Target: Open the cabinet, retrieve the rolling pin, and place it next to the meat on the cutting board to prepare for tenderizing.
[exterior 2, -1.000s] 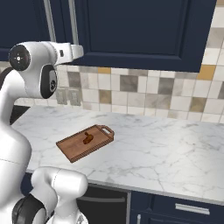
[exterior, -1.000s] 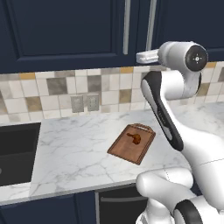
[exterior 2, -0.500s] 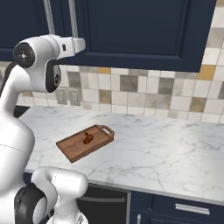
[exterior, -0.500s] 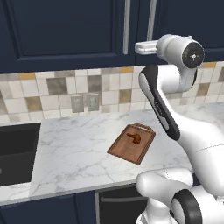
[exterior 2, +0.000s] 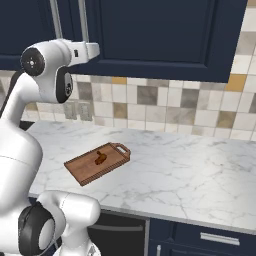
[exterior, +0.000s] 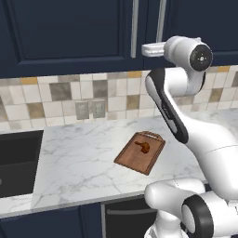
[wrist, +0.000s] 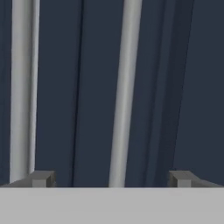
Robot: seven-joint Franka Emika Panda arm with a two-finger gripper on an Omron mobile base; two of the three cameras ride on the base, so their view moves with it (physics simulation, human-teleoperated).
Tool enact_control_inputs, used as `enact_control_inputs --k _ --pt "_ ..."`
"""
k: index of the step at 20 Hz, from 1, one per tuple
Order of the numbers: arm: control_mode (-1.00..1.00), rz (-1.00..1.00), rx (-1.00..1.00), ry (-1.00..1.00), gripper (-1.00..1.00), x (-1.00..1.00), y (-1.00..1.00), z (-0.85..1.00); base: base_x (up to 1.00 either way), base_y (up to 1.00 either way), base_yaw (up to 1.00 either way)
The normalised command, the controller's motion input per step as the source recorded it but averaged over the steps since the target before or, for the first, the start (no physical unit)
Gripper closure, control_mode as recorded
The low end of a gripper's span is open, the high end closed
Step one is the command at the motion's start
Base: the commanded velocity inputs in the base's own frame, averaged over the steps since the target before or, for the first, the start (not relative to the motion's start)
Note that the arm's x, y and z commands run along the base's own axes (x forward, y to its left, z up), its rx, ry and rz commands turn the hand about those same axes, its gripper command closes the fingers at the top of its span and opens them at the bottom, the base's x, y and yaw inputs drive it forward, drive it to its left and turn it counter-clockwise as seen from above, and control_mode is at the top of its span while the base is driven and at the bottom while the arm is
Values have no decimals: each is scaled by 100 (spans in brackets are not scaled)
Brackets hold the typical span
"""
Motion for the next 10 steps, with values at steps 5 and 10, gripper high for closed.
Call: enact_control_inputs --k 5,10 --pt "-100 0 0 0 -100 23 0 0 0 0 0" --pt "-100 0 0 0 -100 30 5 0 0 0 0"
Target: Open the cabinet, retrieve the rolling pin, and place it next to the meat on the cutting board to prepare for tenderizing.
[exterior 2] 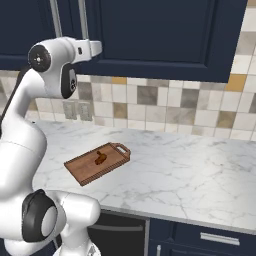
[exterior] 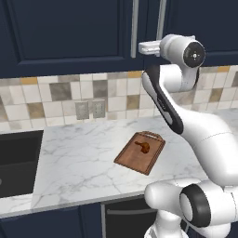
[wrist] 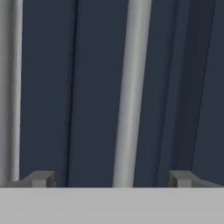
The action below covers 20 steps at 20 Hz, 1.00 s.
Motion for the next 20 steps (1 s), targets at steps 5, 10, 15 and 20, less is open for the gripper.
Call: enact_control_inputs --k 5,10,15,20 --pt "-100 2 0 0 -100 29 1 0 0 0 0" --pt "-100 1 0 2 -100 32 0 -2 0 0 0" --pt "-100 0 0 0 -100 30 0 -1 0 0 0" --pt "-100 0 0 0 100 33 3 -2 0 0 0"
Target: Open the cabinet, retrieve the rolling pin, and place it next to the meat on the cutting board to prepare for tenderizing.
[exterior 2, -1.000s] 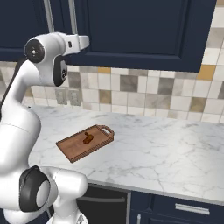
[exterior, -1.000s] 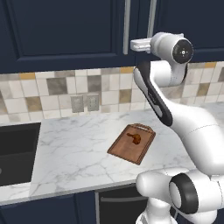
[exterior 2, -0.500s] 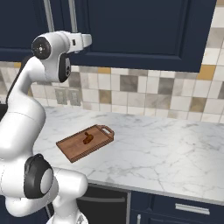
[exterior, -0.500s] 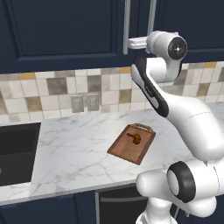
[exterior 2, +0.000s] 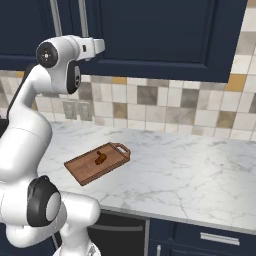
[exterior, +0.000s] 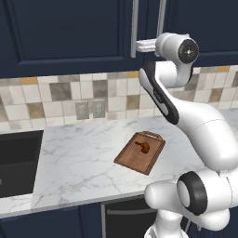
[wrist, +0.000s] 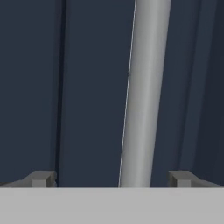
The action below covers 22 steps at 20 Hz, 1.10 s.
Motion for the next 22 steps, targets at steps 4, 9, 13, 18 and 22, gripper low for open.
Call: enact_control_inputs --k 4,9,13,18,22 --pt "-100 0 0 0 100 18 2 -2 0 0 0" --pt "-100 1 0 0 100 0 2 -3 0 0 0" --pt "-100 8 0 0 100 5 13 -20 0 0 0" --pt "-100 5 0 0 100 4 6 -13 0 0 0" --pt "-100 1 0 0 100 -4 -1 -12 0 0 0"
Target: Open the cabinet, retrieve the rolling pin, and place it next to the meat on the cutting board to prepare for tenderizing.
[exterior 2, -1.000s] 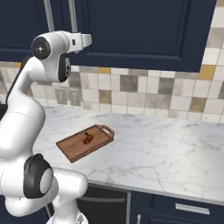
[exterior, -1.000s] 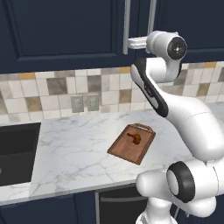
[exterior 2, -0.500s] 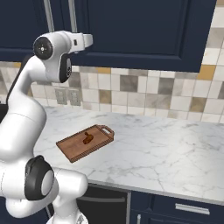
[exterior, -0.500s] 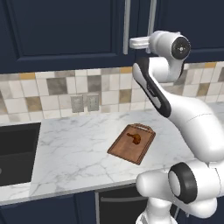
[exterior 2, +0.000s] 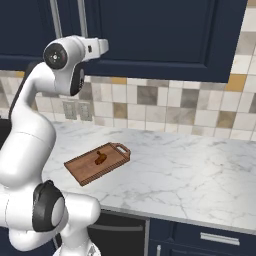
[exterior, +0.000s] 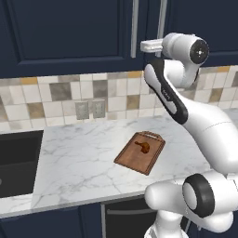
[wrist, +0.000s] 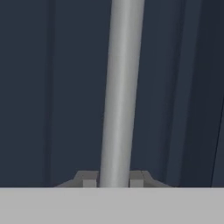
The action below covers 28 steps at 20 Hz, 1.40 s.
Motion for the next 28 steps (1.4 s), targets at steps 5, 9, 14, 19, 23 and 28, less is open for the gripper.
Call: enact_control_inputs --k 5,9,14,19,23,28 --pt "-100 4 0 0 100 -29 -24 -18 0 0 0" --pt "-100 3 0 0 100 -46 -30 -18 0 0 0" --pt "-100 5 0 0 100 -56 -35 -20 0 0 0" --pt "-100 2 0 0 100 -59 -27 -17 0 0 0" --pt "-100 0 1 0 100 -49 -23 -15 0 0 0" --pt "-100 1 4 -1 100 -38 -23 -12 0 0 0"
